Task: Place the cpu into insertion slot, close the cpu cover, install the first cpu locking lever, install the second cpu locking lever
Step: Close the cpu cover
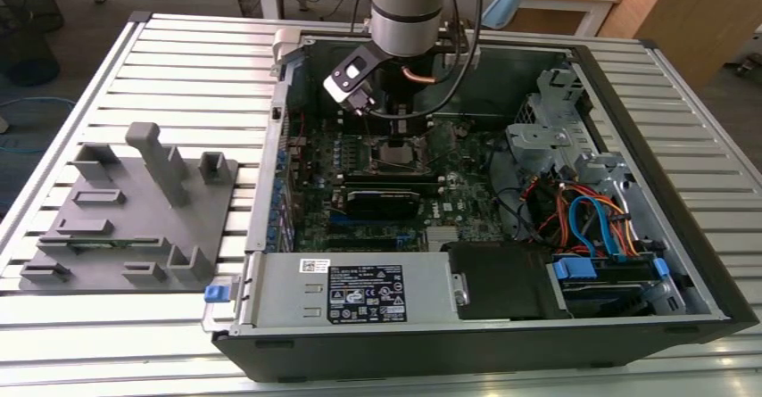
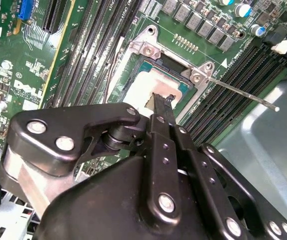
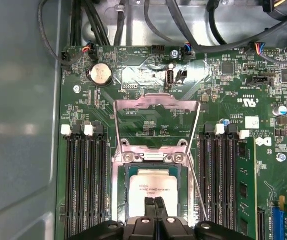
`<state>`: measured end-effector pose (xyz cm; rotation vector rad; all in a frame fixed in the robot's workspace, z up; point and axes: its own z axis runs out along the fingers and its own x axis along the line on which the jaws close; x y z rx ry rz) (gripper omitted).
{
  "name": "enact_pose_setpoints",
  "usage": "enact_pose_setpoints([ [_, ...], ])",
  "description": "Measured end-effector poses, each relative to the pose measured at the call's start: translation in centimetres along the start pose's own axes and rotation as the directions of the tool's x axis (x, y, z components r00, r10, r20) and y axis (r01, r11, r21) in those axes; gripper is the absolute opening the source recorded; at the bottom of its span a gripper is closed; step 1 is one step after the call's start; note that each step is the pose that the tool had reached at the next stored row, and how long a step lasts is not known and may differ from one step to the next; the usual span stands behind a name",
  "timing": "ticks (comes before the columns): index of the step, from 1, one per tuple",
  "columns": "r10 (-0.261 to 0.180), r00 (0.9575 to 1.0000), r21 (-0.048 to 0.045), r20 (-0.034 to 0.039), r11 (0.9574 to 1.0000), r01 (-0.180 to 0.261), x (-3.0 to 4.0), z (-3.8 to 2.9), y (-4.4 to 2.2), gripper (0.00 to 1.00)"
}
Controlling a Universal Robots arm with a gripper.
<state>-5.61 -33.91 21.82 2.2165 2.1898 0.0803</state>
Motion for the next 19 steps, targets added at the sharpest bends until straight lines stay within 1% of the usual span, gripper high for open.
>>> enact_pose_setpoints([
  [1, 0.000, 1.0000, 0.0001, -0.0001, 1.0000, 0.000, 0.00, 0.01, 0.00, 0.10],
  [3, 0.000, 1.0000, 0.0035, -0.0003, 1.0000, 0.000, 0.01, 0.01, 0.01, 0.10],
  [11, 0.000, 1.0000, 0.0036, -0.0001, 1.0000, 0.000, 0.01, -0.19, 0.02, 0.10],
  [19, 0.000, 1.0000, 0.0036, -0.0001, 1.0000, 0.000, 0.02, -0.68, 0.04, 0.10],
])
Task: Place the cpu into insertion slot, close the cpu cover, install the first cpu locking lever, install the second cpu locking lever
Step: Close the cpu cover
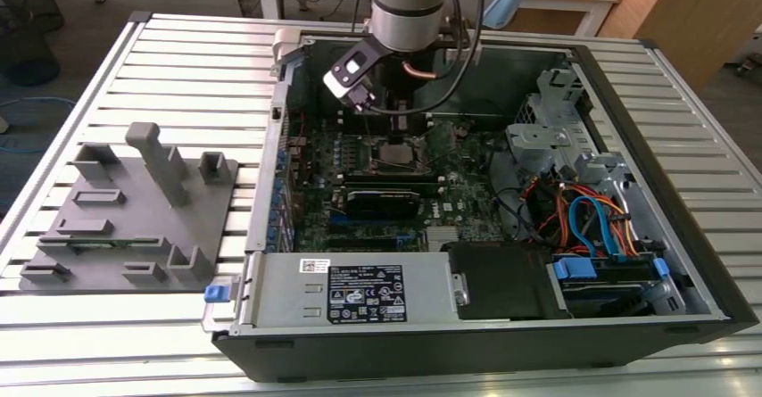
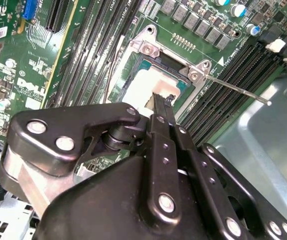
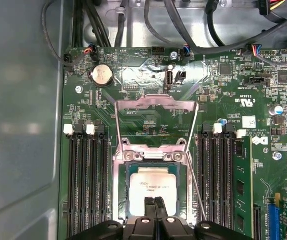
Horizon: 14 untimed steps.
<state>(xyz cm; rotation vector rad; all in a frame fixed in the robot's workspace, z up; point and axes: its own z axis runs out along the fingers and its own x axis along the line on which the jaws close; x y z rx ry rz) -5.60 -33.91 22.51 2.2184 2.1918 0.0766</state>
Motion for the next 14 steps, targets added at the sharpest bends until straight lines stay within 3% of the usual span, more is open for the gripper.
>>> enact_pose_setpoints([
  [8, 0.000, 1.0000, 0.0016, -0.0008, 1.0000, 0.000, 0.01, -0.51, 0.08, 0.10],
  [11, 0.001, 1.0000, 0.0177, -0.0090, 0.9998, -0.001, 0.01, -0.51, 0.26, 0.10],
  [14, 0.001, 0.9999, 0.0306, -0.0114, 0.9995, -0.001, 0.01, -0.53, 0.33, 0.10],
])
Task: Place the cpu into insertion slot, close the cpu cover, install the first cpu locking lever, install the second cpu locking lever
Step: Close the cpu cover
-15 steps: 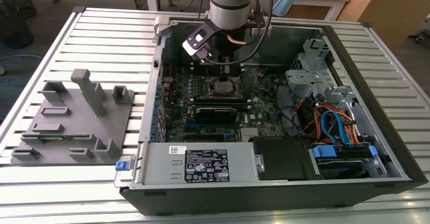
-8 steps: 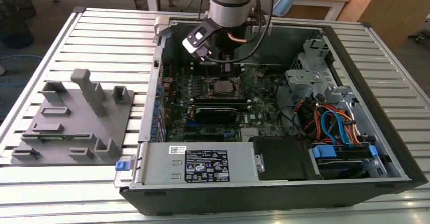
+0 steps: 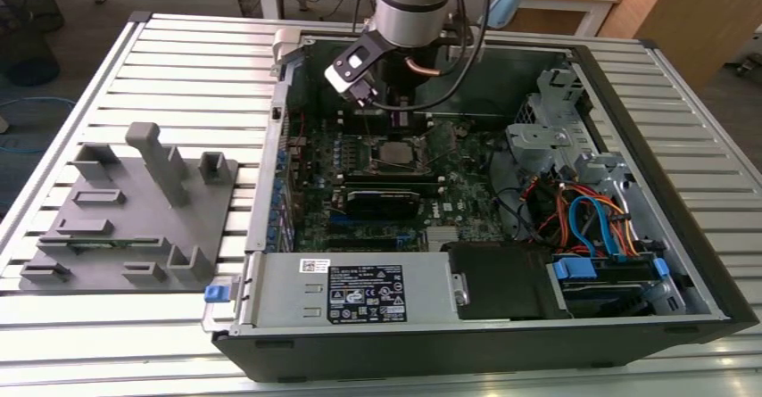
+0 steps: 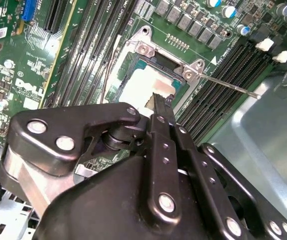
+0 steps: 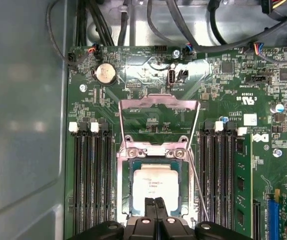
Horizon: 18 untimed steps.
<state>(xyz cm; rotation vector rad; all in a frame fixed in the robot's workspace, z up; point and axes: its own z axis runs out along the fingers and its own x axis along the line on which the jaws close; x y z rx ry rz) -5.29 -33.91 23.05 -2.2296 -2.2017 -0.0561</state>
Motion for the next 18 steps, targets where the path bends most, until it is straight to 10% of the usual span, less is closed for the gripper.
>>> enact_pose_setpoints([
  [18, 0.000, 1.0000, 0.0005, 0.0000, 1.0000, 0.000, 0.03, -1.06, 0.03, 0.10],
])
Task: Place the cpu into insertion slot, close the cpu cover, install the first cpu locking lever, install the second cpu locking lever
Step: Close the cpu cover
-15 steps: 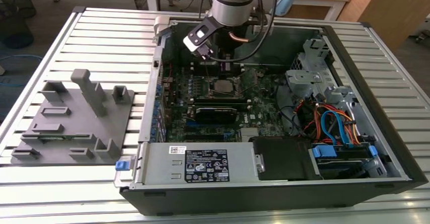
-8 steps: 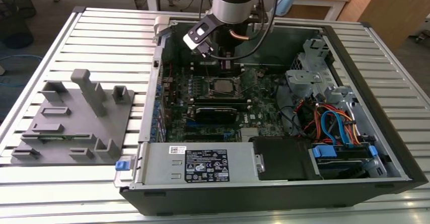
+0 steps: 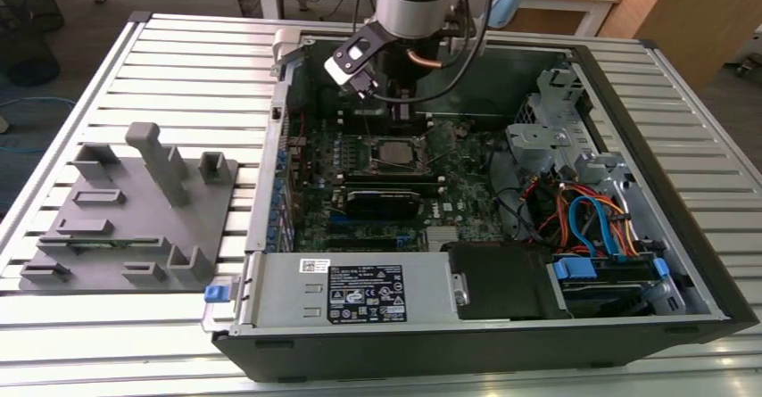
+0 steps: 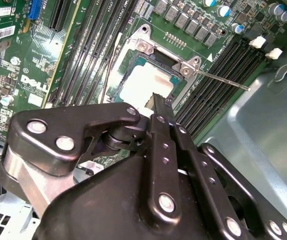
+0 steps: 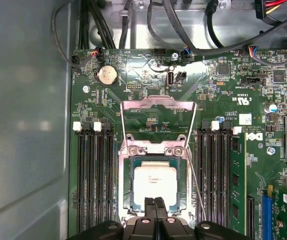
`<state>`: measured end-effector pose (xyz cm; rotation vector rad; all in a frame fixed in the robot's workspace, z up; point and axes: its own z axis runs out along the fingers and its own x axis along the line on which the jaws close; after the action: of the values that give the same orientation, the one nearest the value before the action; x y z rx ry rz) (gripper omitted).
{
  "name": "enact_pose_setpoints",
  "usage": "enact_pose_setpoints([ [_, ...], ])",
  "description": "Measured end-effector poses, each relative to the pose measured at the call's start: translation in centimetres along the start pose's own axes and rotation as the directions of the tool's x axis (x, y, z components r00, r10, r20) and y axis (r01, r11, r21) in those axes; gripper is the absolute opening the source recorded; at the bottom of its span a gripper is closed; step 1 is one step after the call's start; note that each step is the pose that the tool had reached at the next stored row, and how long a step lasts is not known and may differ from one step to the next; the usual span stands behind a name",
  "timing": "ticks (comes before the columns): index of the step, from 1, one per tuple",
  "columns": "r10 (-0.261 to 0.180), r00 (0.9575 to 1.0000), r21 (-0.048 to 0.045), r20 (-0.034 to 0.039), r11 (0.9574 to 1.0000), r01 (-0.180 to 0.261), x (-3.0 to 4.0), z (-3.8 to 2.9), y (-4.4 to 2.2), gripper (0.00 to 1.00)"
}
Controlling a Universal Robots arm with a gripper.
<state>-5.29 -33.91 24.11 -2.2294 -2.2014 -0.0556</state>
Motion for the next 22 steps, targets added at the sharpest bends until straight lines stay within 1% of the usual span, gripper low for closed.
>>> enact_pose_setpoints([
  [22, 0.000, 1.0000, 0.0000, -0.0001, 1.0000, 0.000, 0.02, -0.60, 0.01, 0.10],
])
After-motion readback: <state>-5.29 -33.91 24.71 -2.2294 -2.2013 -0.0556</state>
